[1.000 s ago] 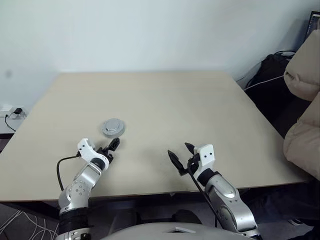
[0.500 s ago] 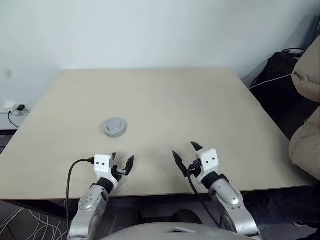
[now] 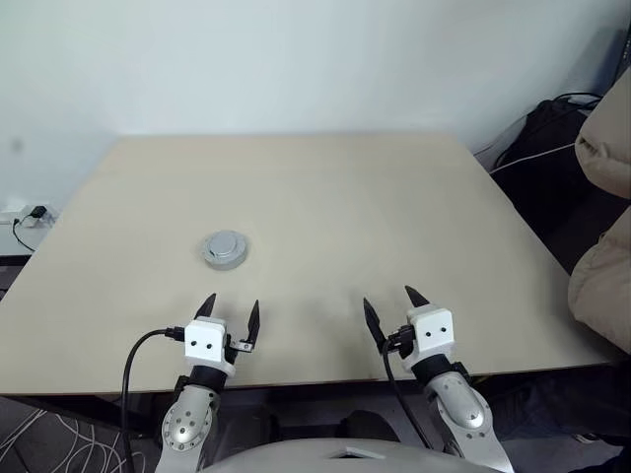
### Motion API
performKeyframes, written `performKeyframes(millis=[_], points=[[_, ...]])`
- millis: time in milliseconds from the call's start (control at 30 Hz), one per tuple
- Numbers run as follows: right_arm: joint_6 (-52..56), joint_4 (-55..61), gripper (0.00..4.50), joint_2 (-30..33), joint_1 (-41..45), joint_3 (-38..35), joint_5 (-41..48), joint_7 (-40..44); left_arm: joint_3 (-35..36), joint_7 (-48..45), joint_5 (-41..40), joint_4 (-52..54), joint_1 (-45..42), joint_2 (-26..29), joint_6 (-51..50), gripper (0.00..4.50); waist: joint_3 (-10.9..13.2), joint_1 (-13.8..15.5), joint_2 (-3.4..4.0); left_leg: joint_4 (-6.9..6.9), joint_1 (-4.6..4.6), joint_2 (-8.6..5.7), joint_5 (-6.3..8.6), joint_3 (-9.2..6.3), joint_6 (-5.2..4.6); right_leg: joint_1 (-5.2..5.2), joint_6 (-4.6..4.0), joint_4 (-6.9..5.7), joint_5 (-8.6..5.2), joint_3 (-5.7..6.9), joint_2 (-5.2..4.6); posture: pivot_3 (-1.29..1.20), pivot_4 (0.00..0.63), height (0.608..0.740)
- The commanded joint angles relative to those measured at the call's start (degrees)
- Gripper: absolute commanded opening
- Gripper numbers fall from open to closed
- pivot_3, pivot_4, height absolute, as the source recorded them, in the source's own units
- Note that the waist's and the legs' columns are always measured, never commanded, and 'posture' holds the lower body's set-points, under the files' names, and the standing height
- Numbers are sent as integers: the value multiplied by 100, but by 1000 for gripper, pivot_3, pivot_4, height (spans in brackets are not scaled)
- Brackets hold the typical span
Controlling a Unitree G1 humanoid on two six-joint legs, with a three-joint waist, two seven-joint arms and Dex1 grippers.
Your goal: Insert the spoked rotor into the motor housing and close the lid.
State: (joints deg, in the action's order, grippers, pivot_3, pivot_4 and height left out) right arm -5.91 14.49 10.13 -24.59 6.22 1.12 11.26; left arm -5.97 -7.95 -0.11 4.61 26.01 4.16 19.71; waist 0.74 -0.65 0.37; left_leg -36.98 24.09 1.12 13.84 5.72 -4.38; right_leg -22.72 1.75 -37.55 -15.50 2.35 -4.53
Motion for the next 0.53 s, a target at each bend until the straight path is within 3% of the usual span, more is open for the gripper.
performKeyframes(millis=[33, 533], points=[[21, 338, 4500, -28, 4, -16, -51, -49, 67, 73, -5, 253, -84, -31, 217, 4461, 4, 2, -5, -1, 0, 0, 0, 0, 0, 0, 1, 0, 0, 1, 0, 0, 0, 740], [59, 47, 4500, -61, 234, 0, 47, 138, -4, 261, 140, 113, -136, -210, 345, 4461, 10, 2, -17, -9, -1, 1, 1, 0, -1, 5, 3, -3, 1, 6, 1, 0, 0, 740]])
